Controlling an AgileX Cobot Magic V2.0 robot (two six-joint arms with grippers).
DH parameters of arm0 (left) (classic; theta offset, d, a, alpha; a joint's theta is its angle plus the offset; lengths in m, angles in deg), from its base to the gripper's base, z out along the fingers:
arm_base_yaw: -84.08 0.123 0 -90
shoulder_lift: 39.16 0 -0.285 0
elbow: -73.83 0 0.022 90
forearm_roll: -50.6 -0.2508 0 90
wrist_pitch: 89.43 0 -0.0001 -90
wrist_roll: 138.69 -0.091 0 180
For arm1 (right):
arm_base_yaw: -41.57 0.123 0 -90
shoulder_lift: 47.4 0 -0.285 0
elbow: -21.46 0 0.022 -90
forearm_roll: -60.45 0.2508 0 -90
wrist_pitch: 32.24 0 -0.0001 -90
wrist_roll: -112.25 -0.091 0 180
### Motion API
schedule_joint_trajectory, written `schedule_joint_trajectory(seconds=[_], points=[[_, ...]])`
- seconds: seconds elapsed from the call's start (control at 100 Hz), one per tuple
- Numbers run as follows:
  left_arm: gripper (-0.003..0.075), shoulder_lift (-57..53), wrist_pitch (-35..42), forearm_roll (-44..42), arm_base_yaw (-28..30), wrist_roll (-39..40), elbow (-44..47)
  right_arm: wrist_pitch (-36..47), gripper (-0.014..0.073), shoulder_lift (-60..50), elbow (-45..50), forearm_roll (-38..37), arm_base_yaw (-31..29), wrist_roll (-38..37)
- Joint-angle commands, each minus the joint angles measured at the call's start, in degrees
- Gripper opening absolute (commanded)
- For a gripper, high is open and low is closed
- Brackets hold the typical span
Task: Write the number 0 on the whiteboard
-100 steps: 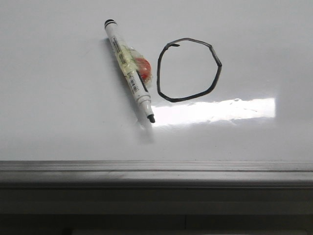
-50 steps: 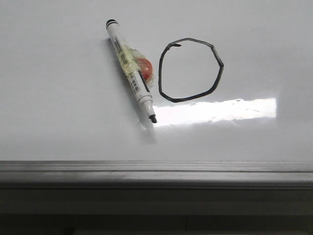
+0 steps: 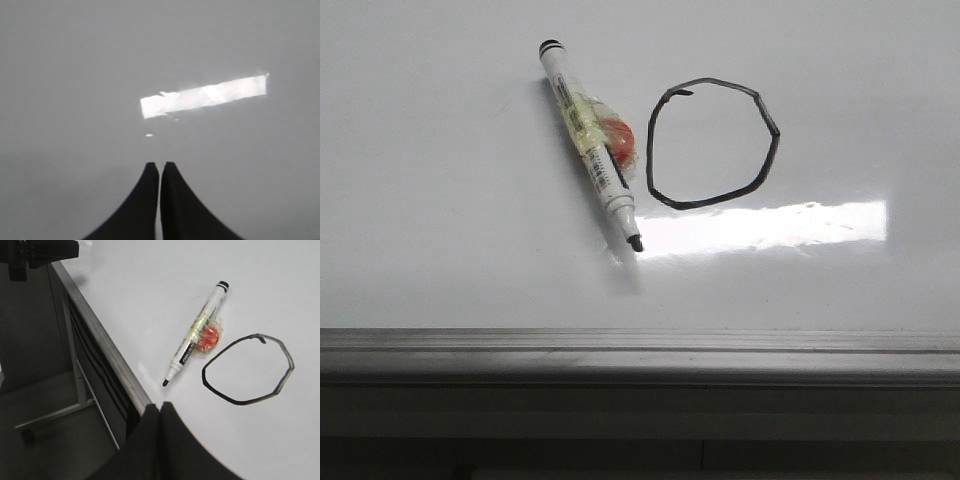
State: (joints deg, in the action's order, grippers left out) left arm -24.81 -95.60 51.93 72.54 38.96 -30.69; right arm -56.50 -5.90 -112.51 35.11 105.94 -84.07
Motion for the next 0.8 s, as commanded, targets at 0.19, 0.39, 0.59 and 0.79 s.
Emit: schedule_joint_trajectory(seconds=[0.19,0.39,0.59,0.79], points=[[-0.002,-8.4,-10.8,3.0,5.1,0.7,3.5,3.7,-0.0069,-0.1,-1.4,-0.9,0.1,-0.2],[-0.002,-8.4,-10.7,4.0,6.2,0.7,3.8,3.6,-0.0069,-0.1,-1.4,-0.9,0.1,-0.2],[-0.002,-8.4,-10.7,4.0,6.2,0.7,3.8,3.6,-0.0069,-0.1,-1.4,-0.9,0.1,-0.2],[-0.002,-8.4,-10.7,4.0,6.2,0.7,3.8,3.6,-0.0069,-0.1,-1.4,-0.9,0.1,-0.2]])
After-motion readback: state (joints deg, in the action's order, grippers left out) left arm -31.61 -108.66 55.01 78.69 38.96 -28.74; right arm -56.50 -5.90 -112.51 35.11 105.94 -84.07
